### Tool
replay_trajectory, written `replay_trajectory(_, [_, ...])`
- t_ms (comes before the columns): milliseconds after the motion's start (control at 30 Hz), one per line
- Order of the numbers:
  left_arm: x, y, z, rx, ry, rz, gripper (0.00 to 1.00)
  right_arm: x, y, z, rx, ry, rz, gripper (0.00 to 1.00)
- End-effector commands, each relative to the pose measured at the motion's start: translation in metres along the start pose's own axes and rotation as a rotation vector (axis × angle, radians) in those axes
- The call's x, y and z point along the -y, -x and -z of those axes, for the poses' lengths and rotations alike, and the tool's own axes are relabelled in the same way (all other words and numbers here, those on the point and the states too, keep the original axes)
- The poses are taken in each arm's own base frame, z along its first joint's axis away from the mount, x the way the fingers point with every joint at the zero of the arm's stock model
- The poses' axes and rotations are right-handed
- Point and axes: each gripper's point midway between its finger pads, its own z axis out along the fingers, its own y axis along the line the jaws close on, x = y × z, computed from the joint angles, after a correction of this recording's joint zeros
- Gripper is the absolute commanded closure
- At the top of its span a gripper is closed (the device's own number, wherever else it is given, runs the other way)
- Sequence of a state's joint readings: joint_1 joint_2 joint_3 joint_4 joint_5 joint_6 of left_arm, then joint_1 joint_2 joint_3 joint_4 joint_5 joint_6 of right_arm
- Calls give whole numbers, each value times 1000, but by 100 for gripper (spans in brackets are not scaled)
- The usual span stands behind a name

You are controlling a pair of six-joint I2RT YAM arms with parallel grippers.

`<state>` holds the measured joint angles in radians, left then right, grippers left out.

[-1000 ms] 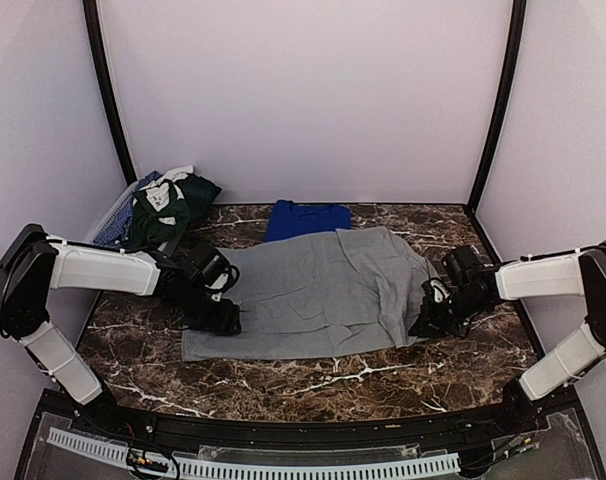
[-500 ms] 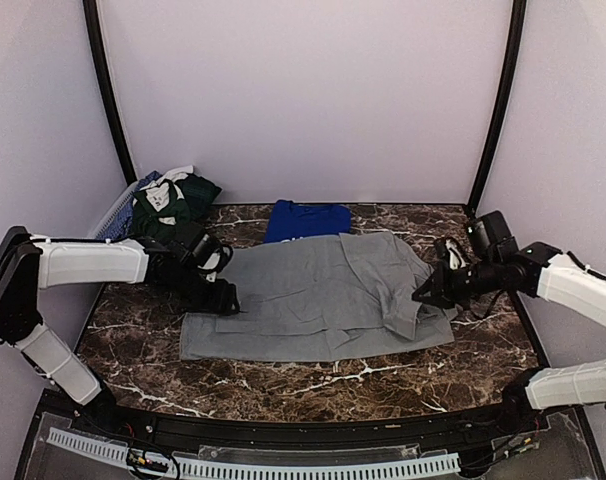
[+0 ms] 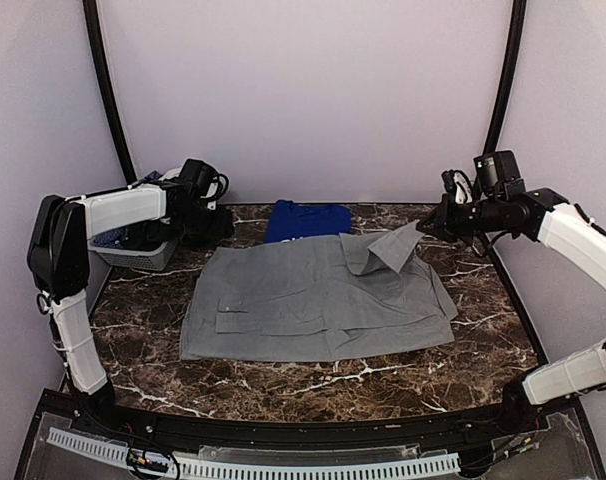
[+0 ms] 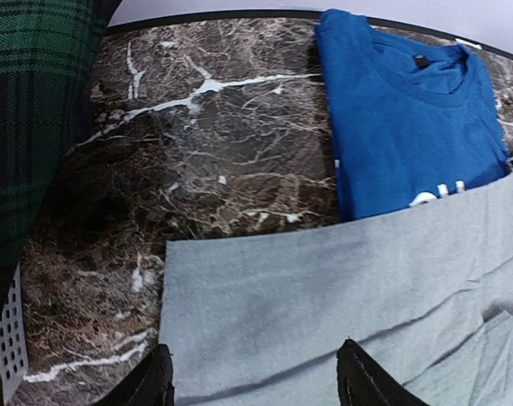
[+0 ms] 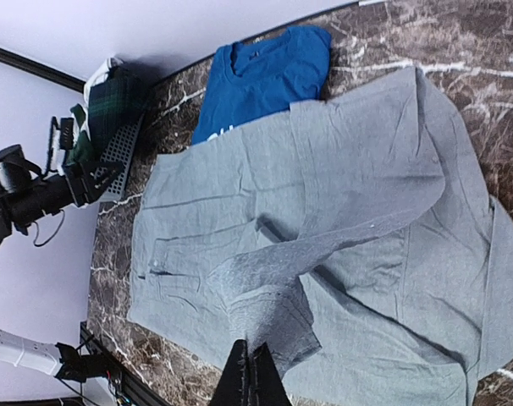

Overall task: Fold and stack the mixed laundry pile
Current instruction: Pick up the 1/3-folded shirt from the center of the board.

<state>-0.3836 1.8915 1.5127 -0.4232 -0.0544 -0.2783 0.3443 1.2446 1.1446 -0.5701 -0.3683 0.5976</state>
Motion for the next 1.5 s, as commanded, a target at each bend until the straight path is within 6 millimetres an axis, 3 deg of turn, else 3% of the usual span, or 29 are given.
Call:
replay_trajectory(0, [-17,17,-15,1,62,-72,39,-21,38,17,85,59,62,100])
replay_trajectory(267, [-32,18,-71,-57,49,-136,51,-31,58,21,108,82,79,100])
replay_trajectory(433, [-48,12,-86,-86,50,-142,59,-30,60,20,106,84,78,100])
replay_trajectory(633, [-66,-1,-103,-142,71,-161,61,-29,59,16,95,88,73,100])
replay_trajectory(1100, [-54,-24,-111,-250,-62,-178,68,-32,63,18,99,95,80,100])
replay_trajectory(1300, [-51,-35,-117,-288,-94,-177,84,-32,64,18,100,98,79,100])
replay_trajectory(1467, [-48,-22,-109,-257,-91,-162,100,-38,69,27,119,107,90,100])
